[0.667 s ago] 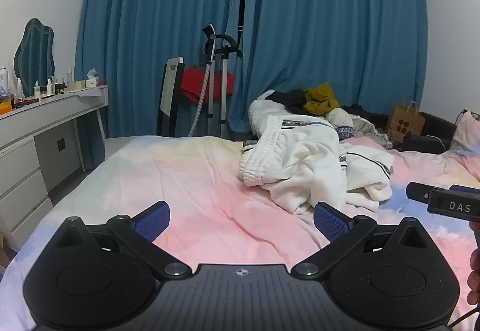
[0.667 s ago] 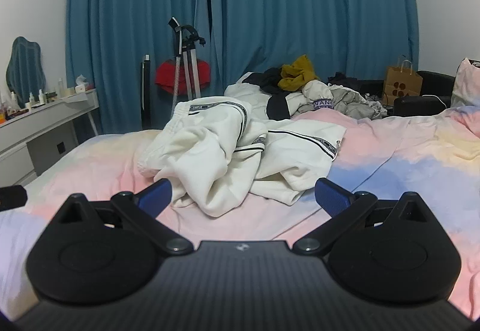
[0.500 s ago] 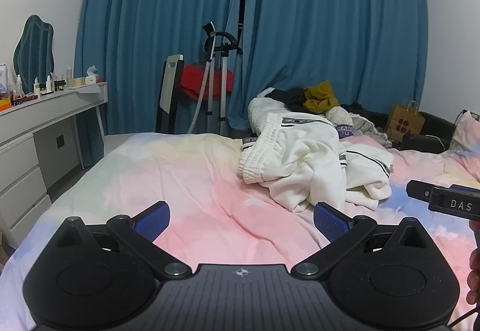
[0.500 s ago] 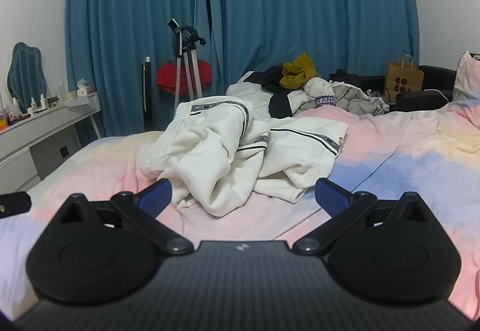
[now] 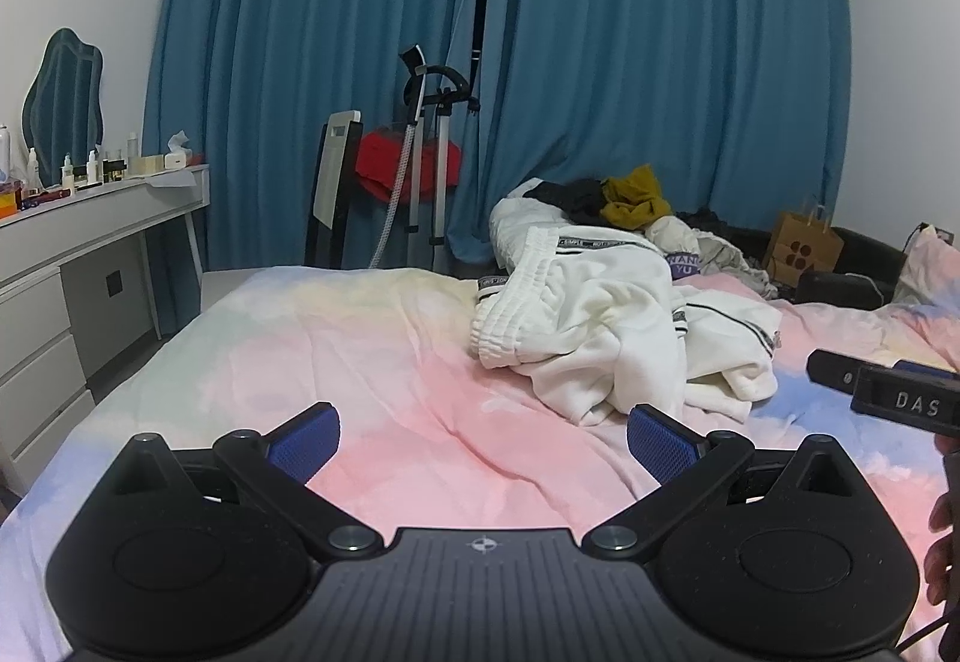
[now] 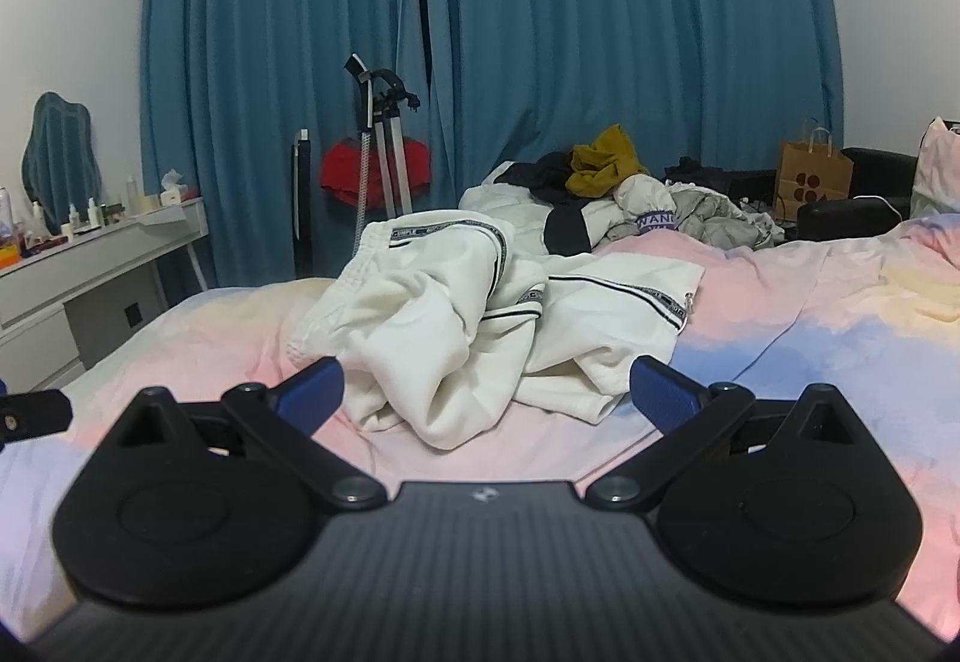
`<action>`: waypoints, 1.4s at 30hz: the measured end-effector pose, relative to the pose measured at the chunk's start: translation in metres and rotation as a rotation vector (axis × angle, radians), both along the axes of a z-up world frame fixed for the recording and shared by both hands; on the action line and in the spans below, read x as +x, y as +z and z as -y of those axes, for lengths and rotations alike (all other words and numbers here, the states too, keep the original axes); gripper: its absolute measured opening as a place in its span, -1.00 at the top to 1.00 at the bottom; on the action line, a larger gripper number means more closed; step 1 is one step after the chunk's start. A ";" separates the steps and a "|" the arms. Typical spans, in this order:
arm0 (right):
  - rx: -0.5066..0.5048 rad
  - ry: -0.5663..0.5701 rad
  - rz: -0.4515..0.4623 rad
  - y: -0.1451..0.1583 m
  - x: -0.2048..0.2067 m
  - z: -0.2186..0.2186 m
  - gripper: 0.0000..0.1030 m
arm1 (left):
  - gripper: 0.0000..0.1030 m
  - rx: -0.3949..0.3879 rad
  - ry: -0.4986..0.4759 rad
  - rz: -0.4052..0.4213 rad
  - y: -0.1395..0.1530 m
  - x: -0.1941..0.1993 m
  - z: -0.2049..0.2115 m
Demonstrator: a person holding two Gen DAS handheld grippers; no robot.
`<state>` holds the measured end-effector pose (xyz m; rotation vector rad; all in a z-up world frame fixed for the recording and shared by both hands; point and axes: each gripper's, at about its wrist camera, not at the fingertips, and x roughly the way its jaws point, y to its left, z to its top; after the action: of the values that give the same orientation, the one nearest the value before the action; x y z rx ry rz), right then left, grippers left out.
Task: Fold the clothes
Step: 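Move both tools toward the white pants on the bed, then grasp the NOT-SIMPLE waistband with the left tool and lift it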
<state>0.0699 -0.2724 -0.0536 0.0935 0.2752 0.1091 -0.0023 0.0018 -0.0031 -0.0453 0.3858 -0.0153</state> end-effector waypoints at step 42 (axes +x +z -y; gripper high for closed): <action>0.042 -0.127 -0.032 -0.001 0.021 0.045 -1.00 | -0.97 0.147 -0.156 -0.011 0.000 0.194 0.095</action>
<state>0.0904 -0.3172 -0.0546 0.1543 0.2986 -0.0129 0.1916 -0.0933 -0.0034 0.1294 0.3999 -0.1403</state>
